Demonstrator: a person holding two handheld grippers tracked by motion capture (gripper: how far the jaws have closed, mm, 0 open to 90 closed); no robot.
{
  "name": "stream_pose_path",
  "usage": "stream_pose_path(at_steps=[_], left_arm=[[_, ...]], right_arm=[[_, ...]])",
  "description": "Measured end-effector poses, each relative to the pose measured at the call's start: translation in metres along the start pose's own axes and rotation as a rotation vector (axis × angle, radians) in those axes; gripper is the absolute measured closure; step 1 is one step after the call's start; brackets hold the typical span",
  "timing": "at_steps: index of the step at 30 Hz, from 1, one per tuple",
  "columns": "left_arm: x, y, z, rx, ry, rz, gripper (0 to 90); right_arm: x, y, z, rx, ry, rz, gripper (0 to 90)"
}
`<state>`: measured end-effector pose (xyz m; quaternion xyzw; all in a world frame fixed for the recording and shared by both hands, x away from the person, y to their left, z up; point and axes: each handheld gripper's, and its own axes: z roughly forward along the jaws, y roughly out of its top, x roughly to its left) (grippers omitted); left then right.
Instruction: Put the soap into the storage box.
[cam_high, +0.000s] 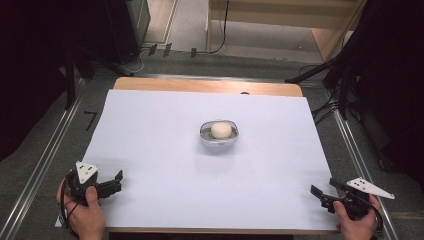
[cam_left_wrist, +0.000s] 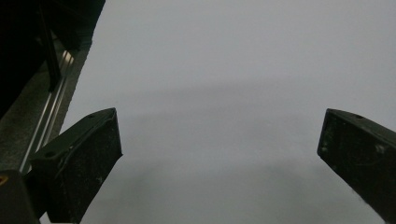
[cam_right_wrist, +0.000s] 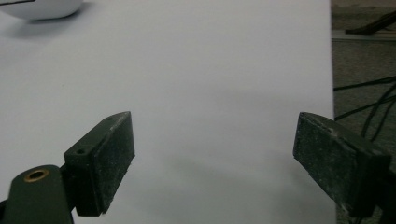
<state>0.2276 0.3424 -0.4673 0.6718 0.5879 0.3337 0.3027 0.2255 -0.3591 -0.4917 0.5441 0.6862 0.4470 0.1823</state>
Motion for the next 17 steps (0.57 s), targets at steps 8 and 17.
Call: stream_pose_path(at_steps=[8,17], left_arm=[[-0.0003,-0.0003,-0.0006,-0.003,-0.002,0.004,0.1],[-0.0005,-0.0001,-0.0003,-0.002,-0.001,0.004,0.1]], right_arm=[[-0.004,-0.0007,-0.0004,-0.02,-0.038,0.058,12.5],[-0.0017,0.0003,0.003,0.007,-0.075,0.04,12.5]])
